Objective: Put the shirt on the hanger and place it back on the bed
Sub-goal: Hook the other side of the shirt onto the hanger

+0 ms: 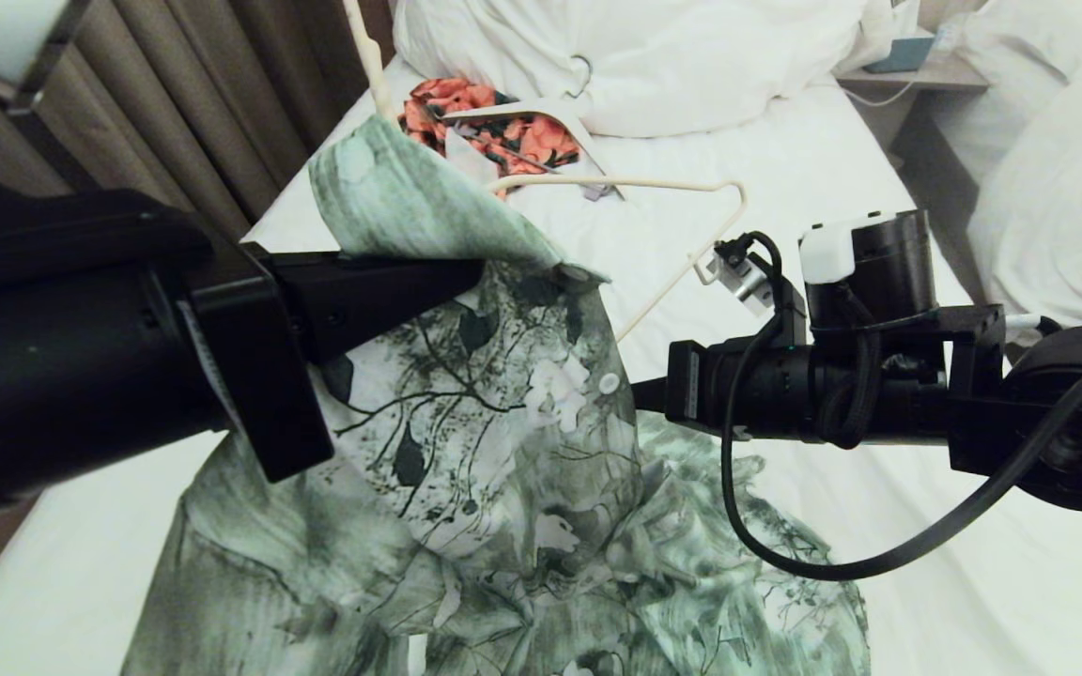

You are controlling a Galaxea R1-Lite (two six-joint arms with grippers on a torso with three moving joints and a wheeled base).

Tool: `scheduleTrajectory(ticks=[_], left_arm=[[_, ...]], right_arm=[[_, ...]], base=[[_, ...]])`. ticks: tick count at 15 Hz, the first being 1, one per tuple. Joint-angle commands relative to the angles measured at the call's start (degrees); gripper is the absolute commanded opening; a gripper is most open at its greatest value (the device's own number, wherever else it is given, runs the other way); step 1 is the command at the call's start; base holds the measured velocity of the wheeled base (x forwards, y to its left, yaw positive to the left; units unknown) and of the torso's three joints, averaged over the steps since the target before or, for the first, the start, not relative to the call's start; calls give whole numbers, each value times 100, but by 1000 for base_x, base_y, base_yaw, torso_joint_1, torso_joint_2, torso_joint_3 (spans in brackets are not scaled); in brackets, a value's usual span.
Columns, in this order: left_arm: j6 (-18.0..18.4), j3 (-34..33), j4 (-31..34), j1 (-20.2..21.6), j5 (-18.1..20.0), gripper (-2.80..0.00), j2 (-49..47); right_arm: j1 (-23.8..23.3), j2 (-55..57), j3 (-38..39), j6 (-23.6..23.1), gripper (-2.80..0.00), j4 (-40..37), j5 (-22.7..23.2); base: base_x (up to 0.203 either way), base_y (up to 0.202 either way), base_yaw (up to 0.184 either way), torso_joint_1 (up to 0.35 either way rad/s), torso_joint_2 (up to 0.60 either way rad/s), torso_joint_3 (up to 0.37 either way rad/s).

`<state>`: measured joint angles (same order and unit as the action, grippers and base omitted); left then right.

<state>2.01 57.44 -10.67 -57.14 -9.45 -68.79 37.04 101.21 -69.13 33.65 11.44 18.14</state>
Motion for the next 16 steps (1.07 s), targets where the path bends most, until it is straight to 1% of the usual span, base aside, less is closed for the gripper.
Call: scheduleTrajectory(ticks=[1, 7, 10, 11, 15, 16], left_arm=[[1, 4, -25, 1, -4, -280, 33], [1, 31, -32, 54, -13, -280, 102], [1, 39, -32, 71, -13, -280, 112], [1, 31, -32, 71, -10, -280, 112], [1, 39, -32, 118, -4, -280, 85], [1, 39, -32, 190, -4, -280, 62]], right_arm=[[31, 65, -21, 11, -280, -9, 7], [22, -14, 172, 4, -280, 22, 22], [13, -14, 110, 19, -280, -28, 14], [6, -22, 56, 25, 0, -58, 14], [-39, -42, -30, 37, 0, -285, 14], [-39, -76, -30, 37, 0, -336, 5]], base=[[0, 0, 0, 0, 0, 0], [0, 0, 0, 0, 0, 0], [0, 0, 0, 0, 0, 0], [0, 0, 0, 0, 0, 0], [0, 0, 0, 0, 0, 0], [0, 0, 0, 0, 0, 0]])
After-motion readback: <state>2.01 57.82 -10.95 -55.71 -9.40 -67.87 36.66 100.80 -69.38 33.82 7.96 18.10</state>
